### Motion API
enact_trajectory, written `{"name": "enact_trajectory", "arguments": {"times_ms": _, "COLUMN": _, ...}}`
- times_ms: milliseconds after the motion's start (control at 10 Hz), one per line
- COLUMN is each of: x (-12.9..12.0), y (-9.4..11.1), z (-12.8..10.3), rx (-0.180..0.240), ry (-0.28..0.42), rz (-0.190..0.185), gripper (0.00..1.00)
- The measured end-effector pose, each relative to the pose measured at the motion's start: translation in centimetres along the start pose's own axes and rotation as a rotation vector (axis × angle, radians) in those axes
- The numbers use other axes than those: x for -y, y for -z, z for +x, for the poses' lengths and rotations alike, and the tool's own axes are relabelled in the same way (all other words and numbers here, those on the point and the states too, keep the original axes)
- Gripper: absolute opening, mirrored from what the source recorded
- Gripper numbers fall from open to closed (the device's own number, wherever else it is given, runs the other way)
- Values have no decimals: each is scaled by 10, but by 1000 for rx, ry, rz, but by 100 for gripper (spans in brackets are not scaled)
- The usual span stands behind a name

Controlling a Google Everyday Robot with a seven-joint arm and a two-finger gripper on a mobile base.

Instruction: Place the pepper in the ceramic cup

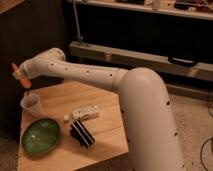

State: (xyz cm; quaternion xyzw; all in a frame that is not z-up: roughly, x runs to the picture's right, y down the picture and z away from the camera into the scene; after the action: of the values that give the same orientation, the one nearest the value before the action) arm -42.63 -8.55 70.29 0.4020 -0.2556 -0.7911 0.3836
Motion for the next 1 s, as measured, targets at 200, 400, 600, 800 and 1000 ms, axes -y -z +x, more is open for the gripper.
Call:
{"name": "enact_trajectory", "arguments": {"times_ms": 200, "x": 5, "y": 0, "z": -8, "rx": 12, "ry": 2, "rz": 4, "gripper": 0}}
{"name": "enact_trajectory", "arguments": {"times_ms": 400, "x": 8, "y": -2, "z": -21, "rx": 29, "ry": -1, "rz": 8, "gripper": 0}}
{"name": "enact_trajectory", "arguments": {"times_ms": 600, "x": 10, "y": -7, "z": -34, "rx": 37, "ry": -8, "rz": 12, "gripper": 0}}
{"name": "enact_trajectory", "arguments": {"times_ms": 800, "x": 11, "y": -10, "z": -41, "rx": 32, "ry": -10, "rz": 19, "gripper": 0}}
{"name": "enact_trajectory", "arguments": {"times_ms": 1000, "x": 13, "y": -14, "z": -46, "rx": 22, "ry": -6, "rz": 26, "gripper": 0}}
